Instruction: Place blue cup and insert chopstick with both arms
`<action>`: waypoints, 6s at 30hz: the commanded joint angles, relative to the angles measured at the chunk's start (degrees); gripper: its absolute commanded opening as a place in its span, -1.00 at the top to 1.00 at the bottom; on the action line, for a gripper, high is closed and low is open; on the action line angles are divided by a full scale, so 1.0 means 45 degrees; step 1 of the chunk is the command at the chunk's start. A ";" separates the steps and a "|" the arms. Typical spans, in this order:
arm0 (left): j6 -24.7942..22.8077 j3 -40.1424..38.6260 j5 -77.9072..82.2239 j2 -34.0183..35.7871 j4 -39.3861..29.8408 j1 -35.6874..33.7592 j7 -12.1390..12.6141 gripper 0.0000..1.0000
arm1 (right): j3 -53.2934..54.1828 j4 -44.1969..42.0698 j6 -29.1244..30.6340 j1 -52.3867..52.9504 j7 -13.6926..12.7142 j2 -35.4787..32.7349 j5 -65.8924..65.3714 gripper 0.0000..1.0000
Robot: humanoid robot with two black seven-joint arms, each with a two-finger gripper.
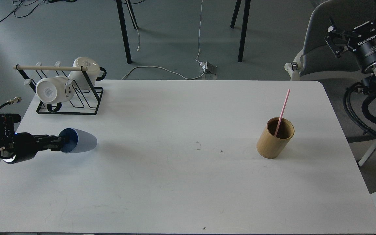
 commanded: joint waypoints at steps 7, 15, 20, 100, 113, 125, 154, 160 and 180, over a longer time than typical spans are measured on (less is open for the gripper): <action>-0.3637 0.0042 0.0466 -0.0031 -0.1462 -0.3687 0.0106 0.97 | 0.0001 0.0016 -0.0001 -0.0019 0.0000 -0.0299 0.0000 -0.98; -0.4434 0.0023 0.3377 -0.2604 -0.2617 -0.5799 0.0184 0.97 | 0.0001 0.0016 -0.0001 -0.0117 0.0020 -0.0671 0.0000 -0.98; -0.4434 0.0042 0.4023 -0.4851 -0.2617 -0.6307 0.0165 0.95 | 0.0001 0.0016 -0.0001 -0.0273 0.0020 -0.0846 0.0000 -0.98; -0.4434 -0.4937 -1.9466 -0.6888 0.7051 -0.5197 0.0379 -0.99 | -0.1580 0.4858 -0.0188 0.1132 -0.0154 -0.4812 -1.6477 -0.97; -0.4434 -0.5172 -2.1387 -0.6906 0.7403 -0.3750 0.0789 -0.99 | -0.7066 0.6520 -0.2529 0.1133 -0.0546 -0.4421 -2.2634 -0.90; -0.4434 -0.5485 -2.1524 -0.7043 0.7344 -0.3750 0.1160 -0.99 | -0.8417 0.5311 -0.2864 0.0996 -0.0527 -0.2841 -2.2871 -0.19; -0.4434 -0.5563 -2.1679 -0.6848 0.7422 -0.3847 0.1356 -0.99 | -0.7968 0.7653 -0.2474 0.3218 -0.0527 -0.5221 -2.2619 0.99; -0.4434 -0.5544 -2.1680 -0.6750 0.7422 -0.3847 0.1298 -0.99 | -0.7987 0.7497 -0.1692 0.5954 -0.0722 -0.4930 -2.1290 0.99; -0.4434 -0.5524 -2.1660 -0.6633 0.7403 -0.4023 0.1200 -0.99 | -0.9335 0.6755 -0.1750 0.4045 -0.1035 0.1360 -2.0801 0.99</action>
